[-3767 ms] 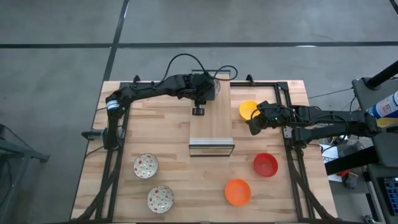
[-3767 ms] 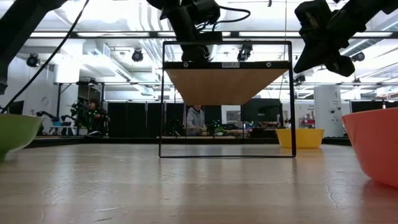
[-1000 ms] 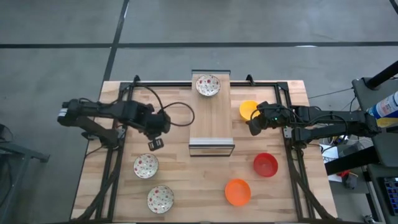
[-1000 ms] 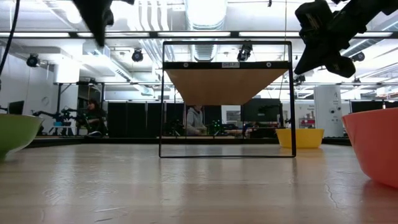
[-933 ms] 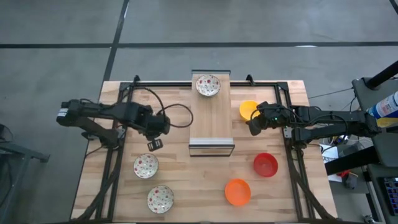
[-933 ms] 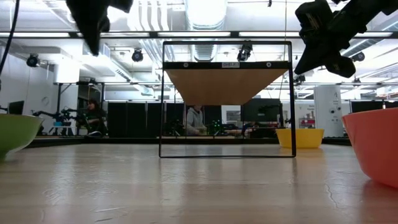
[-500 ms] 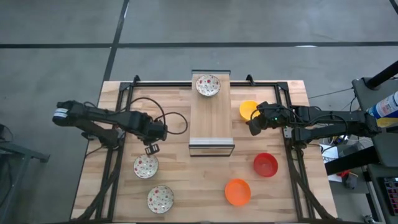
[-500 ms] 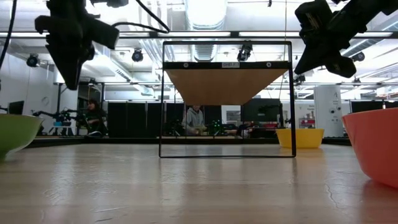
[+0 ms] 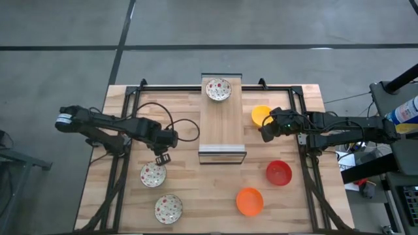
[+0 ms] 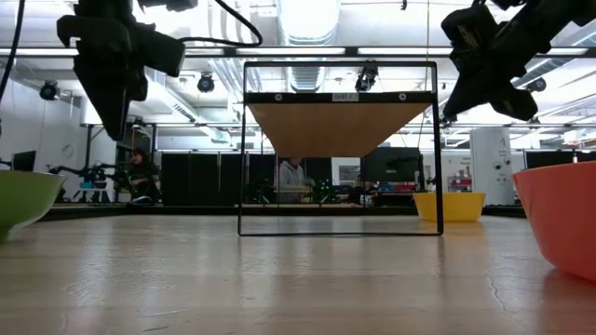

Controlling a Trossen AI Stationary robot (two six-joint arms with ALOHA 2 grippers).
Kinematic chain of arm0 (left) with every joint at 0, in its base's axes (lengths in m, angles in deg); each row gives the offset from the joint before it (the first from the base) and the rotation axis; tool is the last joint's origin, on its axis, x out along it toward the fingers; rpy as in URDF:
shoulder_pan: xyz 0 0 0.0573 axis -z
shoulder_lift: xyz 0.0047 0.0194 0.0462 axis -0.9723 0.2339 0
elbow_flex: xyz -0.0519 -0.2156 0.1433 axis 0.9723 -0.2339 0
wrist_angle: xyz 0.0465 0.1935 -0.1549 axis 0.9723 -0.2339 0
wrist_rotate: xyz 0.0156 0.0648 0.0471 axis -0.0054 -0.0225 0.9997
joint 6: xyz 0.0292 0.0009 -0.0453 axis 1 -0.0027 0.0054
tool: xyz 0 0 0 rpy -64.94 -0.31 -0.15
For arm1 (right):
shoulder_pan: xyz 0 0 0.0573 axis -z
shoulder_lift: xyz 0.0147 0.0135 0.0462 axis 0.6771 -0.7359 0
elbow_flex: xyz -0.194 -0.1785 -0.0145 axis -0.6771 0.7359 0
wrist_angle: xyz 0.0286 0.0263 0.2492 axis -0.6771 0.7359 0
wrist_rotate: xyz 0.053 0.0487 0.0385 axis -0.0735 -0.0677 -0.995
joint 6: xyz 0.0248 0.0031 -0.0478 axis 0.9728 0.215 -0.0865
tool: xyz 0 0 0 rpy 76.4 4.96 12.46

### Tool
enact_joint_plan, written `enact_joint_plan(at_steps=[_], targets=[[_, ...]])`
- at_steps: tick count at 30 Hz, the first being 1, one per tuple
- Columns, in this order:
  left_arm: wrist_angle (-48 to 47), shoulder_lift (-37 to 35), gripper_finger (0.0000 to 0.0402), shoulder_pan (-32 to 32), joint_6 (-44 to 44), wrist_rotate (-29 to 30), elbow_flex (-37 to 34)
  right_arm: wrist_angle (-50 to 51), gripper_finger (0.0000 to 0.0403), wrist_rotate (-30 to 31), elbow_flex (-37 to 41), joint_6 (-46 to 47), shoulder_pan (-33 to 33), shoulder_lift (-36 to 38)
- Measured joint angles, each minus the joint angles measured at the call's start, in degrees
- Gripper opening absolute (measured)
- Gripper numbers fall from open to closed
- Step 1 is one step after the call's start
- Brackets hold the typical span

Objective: Pick & Place Mini bowls
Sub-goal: Stack the top white patterned bowl on top of the white patterned bowl on the shelf

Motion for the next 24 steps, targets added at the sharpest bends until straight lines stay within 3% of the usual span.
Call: enact_joint_plan(at_steps=[13,24], targets=[[1.61,0.02,0.0053,0.0,-1.69,-2.81,-0.04,-0.27,0.0009,-0.47,0.0,0.25,-0.13,0.02],[5.78,0.07,0.0053,0.0,-0.46,-8.57,-5.87,-0.29,0.0009,-0.41,0.0,0.25,-0.35,0.02]])
